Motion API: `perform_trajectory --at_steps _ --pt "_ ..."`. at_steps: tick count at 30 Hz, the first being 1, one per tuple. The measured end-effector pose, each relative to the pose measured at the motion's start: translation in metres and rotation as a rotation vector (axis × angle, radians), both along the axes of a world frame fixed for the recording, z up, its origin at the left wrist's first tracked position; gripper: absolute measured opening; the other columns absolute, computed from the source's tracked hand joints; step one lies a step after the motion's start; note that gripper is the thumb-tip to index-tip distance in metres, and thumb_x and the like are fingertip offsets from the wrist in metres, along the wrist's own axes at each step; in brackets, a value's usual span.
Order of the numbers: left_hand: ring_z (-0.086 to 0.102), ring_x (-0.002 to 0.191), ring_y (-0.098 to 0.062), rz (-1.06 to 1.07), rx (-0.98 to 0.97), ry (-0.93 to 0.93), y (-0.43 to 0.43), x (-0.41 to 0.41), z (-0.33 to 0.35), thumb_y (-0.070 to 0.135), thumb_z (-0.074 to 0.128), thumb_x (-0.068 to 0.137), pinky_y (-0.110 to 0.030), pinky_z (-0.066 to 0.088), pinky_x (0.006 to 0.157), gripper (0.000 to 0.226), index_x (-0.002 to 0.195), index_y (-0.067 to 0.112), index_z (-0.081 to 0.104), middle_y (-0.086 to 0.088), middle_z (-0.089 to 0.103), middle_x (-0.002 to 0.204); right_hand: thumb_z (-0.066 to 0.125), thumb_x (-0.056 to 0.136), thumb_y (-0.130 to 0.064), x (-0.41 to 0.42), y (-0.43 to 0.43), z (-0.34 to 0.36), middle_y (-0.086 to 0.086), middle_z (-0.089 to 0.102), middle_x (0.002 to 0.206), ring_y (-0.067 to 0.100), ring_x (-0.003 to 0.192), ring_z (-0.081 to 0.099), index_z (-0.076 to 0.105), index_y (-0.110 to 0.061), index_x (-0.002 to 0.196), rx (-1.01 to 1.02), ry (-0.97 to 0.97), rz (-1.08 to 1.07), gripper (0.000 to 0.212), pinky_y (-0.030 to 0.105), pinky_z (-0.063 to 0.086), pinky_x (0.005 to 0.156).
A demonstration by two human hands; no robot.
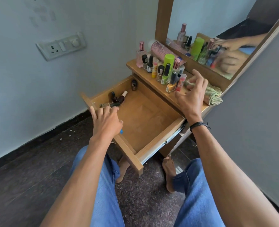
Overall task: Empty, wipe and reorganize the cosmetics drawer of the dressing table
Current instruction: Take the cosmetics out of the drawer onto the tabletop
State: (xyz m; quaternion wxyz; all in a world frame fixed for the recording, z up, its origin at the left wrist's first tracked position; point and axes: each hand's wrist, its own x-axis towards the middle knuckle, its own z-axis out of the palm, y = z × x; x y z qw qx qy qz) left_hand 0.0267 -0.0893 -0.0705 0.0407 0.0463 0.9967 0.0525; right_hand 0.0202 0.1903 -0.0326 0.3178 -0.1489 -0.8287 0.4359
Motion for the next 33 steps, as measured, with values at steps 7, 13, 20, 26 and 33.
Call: perform_trajectory --at_steps 7,13,20,26,33 --pt "0.029 0.143 -0.030 0.044 -0.287 -0.211 0.014 0.002 0.011 0.040 0.064 0.087 -0.070 -0.027 0.106 0.032 0.115 0.026 0.067 -0.001 0.065 0.120 0.068 0.084 0.002 0.055 -0.066 -0.026 -0.004 0.051 0.106 0.018 0.090 0.057 0.058 -0.015 0.127 0.097 0.106 0.127 0.048 0.037 0.056 0.076" --pt "0.025 0.146 -0.027 0.030 -0.387 -0.275 0.021 0.004 0.020 0.016 0.052 0.085 -0.078 -0.023 0.100 0.020 0.092 0.025 0.068 0.000 0.065 0.117 0.072 0.089 -0.012 0.066 -0.109 -0.062 -0.006 0.059 0.106 0.011 0.096 0.054 0.065 -0.018 0.117 0.259 -0.205 0.363 0.030 0.029 0.052 0.083" --pt "0.024 0.147 -0.034 0.000 -0.444 -0.238 0.024 0.000 0.014 0.015 0.051 0.088 -0.079 -0.021 0.102 0.020 0.089 0.026 0.068 0.000 0.069 0.110 0.067 0.092 -0.016 0.070 -0.114 -0.067 -0.003 0.066 0.099 0.011 0.087 0.055 0.069 -0.019 0.111 0.387 -0.244 0.320 0.020 0.027 0.053 0.067" --pt "0.019 0.150 -0.035 -0.005 -0.485 -0.265 0.028 -0.006 0.013 0.027 0.053 0.097 -0.079 -0.017 0.104 0.018 0.105 0.026 0.069 -0.006 0.064 0.129 0.065 0.091 -0.016 0.071 -0.115 -0.066 -0.004 0.068 0.097 0.011 0.085 0.057 0.070 -0.019 0.107 0.399 -0.257 0.300 0.017 0.029 0.056 0.065" --pt "0.022 0.150 -0.034 0.002 -0.432 -0.242 0.027 -0.009 0.011 0.029 0.061 0.094 -0.078 -0.018 0.103 0.005 0.092 0.025 0.062 -0.005 0.063 0.132 0.065 0.092 -0.016 0.070 -0.116 -0.066 -0.004 0.069 0.098 0.009 0.085 0.055 0.071 -0.020 0.106 0.399 -0.276 0.295 0.015 0.025 0.053 0.066"
